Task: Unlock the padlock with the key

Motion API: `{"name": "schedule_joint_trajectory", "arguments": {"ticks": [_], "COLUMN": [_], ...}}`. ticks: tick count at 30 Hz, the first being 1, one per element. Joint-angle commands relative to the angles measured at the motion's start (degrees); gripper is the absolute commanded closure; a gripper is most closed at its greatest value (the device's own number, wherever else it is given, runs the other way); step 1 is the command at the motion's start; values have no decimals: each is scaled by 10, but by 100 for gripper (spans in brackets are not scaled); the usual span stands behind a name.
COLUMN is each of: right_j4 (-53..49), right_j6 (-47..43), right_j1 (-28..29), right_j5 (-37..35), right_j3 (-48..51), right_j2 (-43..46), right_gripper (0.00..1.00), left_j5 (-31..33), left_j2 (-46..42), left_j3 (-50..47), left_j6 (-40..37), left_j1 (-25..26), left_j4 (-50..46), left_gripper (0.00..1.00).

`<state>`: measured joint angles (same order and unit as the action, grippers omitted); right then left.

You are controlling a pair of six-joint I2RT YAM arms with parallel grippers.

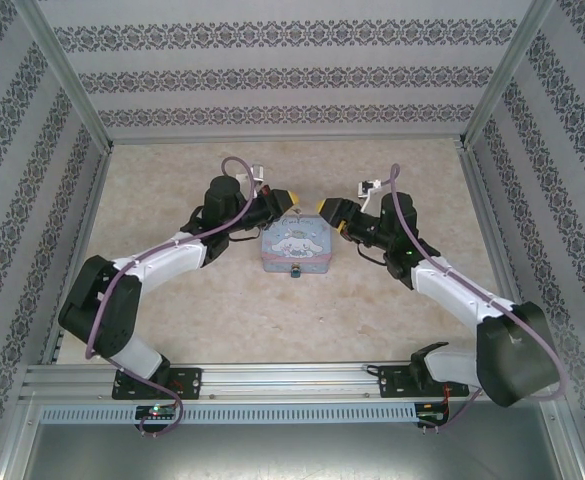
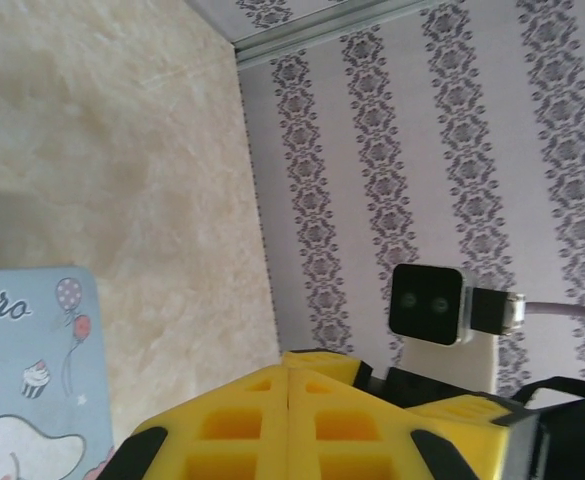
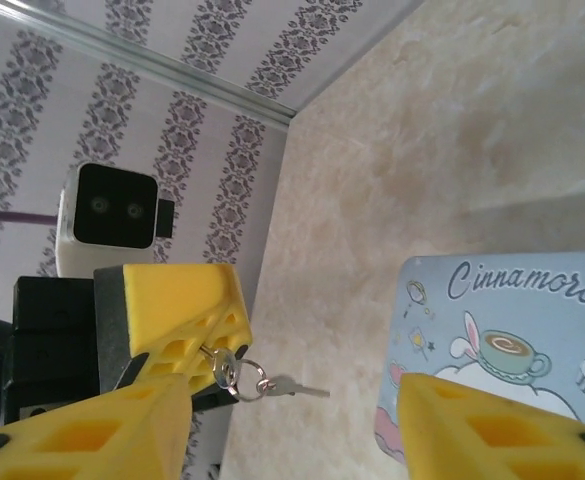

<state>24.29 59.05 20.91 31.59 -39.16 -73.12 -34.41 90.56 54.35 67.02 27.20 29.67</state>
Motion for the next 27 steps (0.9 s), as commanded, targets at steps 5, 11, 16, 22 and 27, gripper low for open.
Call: {"name": "schedule_joint_trajectory", "arguments": {"ticks": [5,11,16,22,27], "right_j4": [113,130,146,160,165], "right_j6": [31,36,39,41,39], "right_j1": [24,50,63,67,67], "right_j5": [18,14,13,15,20], "right_j3": [-25,-39,-38,-26,-13], "right_j2": [-36,-66,-81,-84,-77], "right_gripper": [56,58,58,64,71], "left_j5": [-63,-65,-65,-66,-69], "left_j2": [19,14,9,8,9], "left_j3": [19,17,15,17,20], "left_j6": [53,57,58,60,57], "left_j1": [-12,-12,-12,-12,-12], "left_j4": [78,79,74,67,57], "left_gripper": [100,100,100,100,100]}}
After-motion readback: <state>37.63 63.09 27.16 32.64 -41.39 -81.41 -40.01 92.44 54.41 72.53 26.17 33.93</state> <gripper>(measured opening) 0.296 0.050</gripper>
